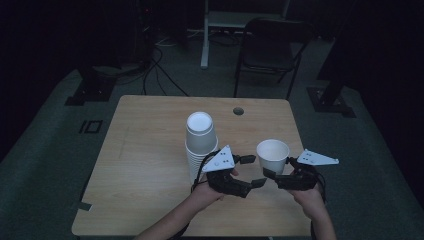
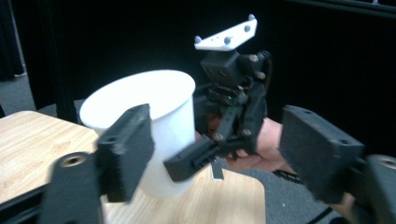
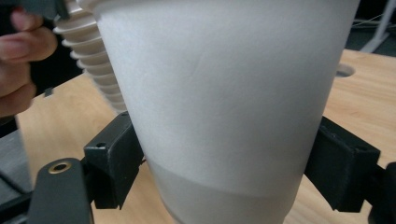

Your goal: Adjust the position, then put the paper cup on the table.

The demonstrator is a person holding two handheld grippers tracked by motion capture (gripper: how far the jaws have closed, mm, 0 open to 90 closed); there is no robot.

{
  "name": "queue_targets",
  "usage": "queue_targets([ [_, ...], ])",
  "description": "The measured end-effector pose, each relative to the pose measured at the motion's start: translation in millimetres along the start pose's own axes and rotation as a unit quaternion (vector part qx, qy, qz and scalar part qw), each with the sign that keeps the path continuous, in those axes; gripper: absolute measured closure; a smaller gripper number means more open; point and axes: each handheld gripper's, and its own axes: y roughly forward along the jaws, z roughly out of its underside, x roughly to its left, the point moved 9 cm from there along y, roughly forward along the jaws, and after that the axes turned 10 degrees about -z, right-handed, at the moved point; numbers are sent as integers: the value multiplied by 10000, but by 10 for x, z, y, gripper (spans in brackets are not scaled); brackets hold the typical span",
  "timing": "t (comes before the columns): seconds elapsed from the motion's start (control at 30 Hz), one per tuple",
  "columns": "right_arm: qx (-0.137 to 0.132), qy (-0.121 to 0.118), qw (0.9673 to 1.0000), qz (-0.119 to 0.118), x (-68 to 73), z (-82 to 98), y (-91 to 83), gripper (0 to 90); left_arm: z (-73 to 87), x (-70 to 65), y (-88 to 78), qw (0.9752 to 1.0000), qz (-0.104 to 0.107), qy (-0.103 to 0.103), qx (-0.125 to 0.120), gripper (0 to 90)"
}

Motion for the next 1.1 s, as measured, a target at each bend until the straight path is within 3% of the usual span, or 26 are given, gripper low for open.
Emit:
queue_targets([
  [0.03,-46,-9,10000,35,-7,-8,1,192,14,-7,-11,10000,3,16,22,174],
  [0.07,-127,-39,9999,90,-15,-22,-2,192,41,7,-28,9997,-196,158,73,158],
  [0.17,-369,-131,9987,317,-64,-60,-12,192,101,32,-76,9980,-521,327,173,155],
  [0.23,-457,-121,9983,334,-81,-70,-13,192,113,38,-89,9975,-585,339,182,146],
  [0.27,-465,-106,9983,328,-93,-68,-12,192,140,60,-134,9962,-764,350,236,146],
  [0.33,-481,-19,9982,345,-142,-49,2,191,159,70,-189,9954,-868,310,261,142],
  [0.47,-413,6,9984,381,-212,-12,65,191,212,92,-313,9934,-1029,406,289,101],
  [0.73,-405,78,9979,491,-361,33,218,190,402,223,-561,9908,-1275,216,407,96],
  [0.87,-437,136,9974,555,-444,46,290,190,523,316,-685,9877,-1466,179,508,92],
  [0.93,-461,148,9972,570,-480,48,327,190,589,357,-740,9871,-1491,107,571,92],
  [1.03,-452,171,9970,611,-536,52,383,190,673,387,-812,9857,-1553,165,636,91],
  [1.1,-433,175,9967,658,-569,57,413,190,709,394,-860,9861,-1542,93,616,89],
])
